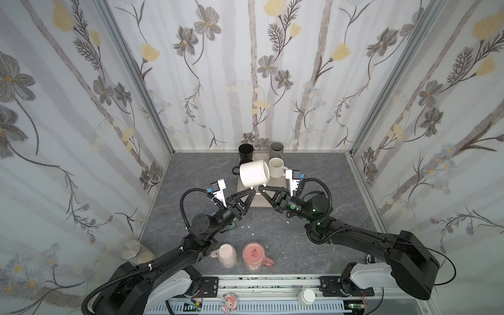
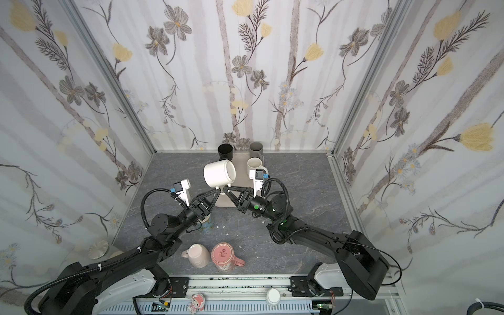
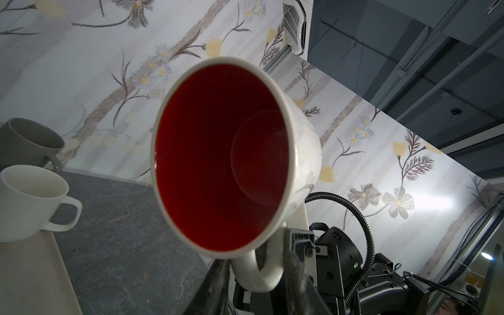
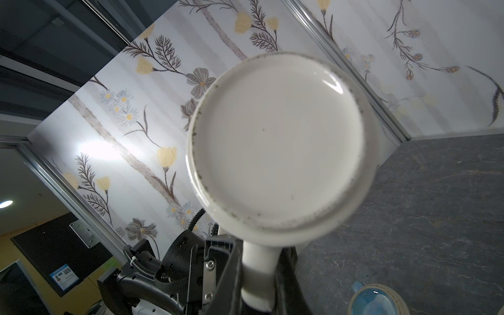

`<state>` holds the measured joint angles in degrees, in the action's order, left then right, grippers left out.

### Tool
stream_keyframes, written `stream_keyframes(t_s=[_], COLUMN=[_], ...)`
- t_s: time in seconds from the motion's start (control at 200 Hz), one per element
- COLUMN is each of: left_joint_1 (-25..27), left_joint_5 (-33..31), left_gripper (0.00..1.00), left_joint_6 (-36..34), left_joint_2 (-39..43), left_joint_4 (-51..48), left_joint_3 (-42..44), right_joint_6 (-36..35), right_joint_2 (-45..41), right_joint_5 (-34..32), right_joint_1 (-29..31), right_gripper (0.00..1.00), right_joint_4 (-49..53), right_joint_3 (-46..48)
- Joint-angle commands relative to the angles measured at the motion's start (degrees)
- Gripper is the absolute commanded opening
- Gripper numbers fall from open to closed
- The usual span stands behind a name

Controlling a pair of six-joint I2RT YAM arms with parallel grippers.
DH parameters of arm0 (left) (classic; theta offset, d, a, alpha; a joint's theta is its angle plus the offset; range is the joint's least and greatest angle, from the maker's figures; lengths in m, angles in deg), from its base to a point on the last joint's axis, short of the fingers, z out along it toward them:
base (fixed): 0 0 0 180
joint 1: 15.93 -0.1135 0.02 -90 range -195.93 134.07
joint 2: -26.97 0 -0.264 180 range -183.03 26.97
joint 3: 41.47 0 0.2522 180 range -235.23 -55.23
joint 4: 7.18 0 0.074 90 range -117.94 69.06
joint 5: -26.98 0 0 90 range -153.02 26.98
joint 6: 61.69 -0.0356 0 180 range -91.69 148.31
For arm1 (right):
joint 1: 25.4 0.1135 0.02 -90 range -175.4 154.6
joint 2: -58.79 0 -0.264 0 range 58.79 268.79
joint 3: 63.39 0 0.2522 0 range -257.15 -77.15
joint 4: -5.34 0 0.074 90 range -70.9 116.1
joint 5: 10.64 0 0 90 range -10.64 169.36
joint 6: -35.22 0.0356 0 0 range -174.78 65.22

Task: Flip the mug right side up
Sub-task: 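Grasp the red-lined mug's body with the left gripper and open the right gripper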

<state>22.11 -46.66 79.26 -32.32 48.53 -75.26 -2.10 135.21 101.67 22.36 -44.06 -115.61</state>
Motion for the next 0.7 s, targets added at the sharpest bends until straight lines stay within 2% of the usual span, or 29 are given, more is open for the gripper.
stream_keyframes(t_s=[0.0,0.185,0.305,0.47,0.61,0.694], left_joint_1=[-0.07,-0.07,-0.03,-0.07,-0.06,-0.07], left_joint_5=[0.87,0.08,-0.12,-0.8,-0.9,-1.58], left_gripper=[0.28,0.27,0.18,0.0,0.0,0.0], left_joint_6=[1.33,1.67,1.85,1.75,0.68,-0.9], left_joint_2=[-0.54,-0.67,-0.83,-0.61,0.25,1.84], left_joint_4=[4.61,4.47,4.17,2.35,-1.21,-5.95], left_joint_3=[-0.65,-0.76,-1.11,-1.33,-2.09,-2.94], right_joint_6=[1.28,1.45,1.3,0.78,-0.59,-1.81], right_joint_2=[0.37,0.83,0.97,0.62,-0.54,-1.64], right_joint_5=[0.54,0.52,0.26,-0.58,-2.18,-3.38], right_joint_1=[0.29,0.79,1.1,1.09,1.08,1.01], right_gripper=[0.0,0.0,0.0,0.0,0.0,0.08], right_joint_4=[-7.21,-6.94,-6.55,-4.45,-1.72,0.16], right_joint_3=[0.03,0.14,0.36,0.44,0.59,0.96])
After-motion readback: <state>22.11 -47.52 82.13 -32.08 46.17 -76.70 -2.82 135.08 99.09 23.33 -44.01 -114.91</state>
